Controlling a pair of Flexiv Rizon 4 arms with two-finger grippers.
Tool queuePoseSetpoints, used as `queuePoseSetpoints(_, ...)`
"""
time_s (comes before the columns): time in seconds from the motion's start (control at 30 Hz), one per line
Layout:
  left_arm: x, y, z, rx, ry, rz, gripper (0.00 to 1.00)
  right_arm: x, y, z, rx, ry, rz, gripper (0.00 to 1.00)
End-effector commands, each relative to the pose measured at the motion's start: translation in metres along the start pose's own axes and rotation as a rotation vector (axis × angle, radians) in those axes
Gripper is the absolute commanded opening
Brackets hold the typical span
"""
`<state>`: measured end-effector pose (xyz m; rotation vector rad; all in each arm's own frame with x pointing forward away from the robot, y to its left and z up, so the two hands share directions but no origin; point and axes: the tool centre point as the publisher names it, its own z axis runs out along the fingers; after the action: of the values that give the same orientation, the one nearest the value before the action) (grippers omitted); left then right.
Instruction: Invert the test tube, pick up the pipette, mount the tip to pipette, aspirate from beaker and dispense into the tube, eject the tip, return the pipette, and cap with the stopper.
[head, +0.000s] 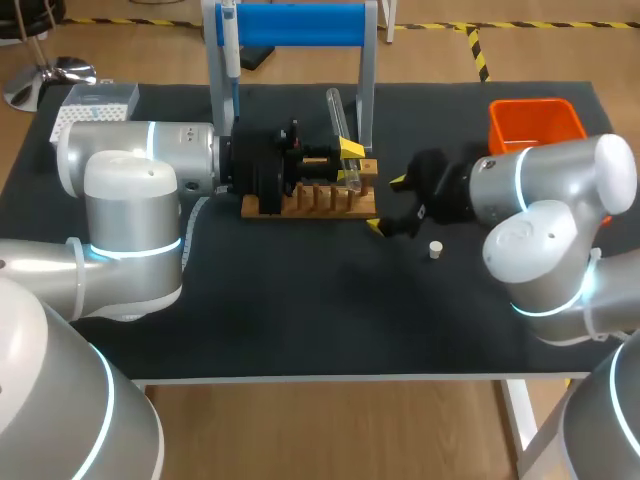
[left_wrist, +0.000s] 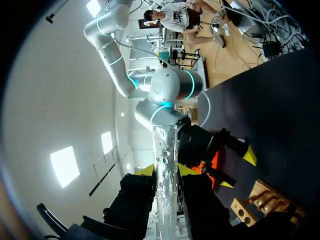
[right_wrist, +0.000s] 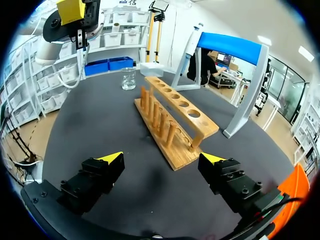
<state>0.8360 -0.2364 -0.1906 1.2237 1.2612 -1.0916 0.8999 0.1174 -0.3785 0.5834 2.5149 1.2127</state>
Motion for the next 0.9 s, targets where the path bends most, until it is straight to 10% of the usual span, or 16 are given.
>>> queuePoseSetpoints(0.03, -0.0004, 0.0001, 0.0, 0.0, 0.001, 0.001, 0.0, 0.0006, 0.0018, 0.001, 0.007, 0.001, -0.001, 1.0)
queuePoseSetpoints(0.9, -0.0004, 0.0001, 0.0, 0.0, 0.001, 0.001, 0.0, 0.0011, 0.0017, 0.0003, 0.014, -0.003, -0.005, 1.0)
